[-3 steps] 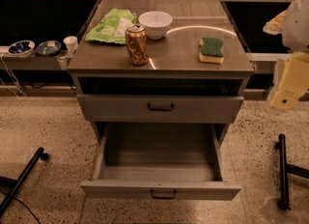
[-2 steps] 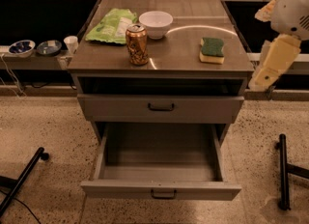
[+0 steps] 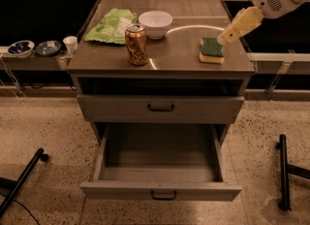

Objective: Place sponge into middle drawer

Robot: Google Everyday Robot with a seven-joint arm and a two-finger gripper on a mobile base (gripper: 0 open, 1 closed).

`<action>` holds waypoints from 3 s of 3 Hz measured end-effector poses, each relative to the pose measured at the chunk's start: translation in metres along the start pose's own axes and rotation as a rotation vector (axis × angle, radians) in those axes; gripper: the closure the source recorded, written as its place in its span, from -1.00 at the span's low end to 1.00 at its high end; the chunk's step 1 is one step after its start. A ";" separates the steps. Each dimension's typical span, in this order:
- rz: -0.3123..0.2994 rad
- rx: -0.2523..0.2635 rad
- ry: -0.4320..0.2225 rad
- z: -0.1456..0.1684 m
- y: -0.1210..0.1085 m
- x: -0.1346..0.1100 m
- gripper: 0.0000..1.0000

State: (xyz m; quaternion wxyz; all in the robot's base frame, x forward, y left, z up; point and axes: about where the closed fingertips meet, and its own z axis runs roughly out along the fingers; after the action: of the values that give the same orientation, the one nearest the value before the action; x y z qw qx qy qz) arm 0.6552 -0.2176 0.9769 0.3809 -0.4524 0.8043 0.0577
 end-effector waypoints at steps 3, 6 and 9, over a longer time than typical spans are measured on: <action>0.350 0.159 0.036 0.133 -0.026 0.038 -1.00; 0.440 0.109 0.060 0.173 -0.014 0.053 0.34; 0.290 0.058 -0.217 0.081 0.093 0.029 1.00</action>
Offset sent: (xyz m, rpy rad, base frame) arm 0.0941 0.0058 -0.1259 0.1632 0.0520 -0.4693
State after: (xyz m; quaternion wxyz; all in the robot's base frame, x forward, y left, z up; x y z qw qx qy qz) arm 0.6200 -0.1470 0.8772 0.4661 -0.3117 0.8166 0.1372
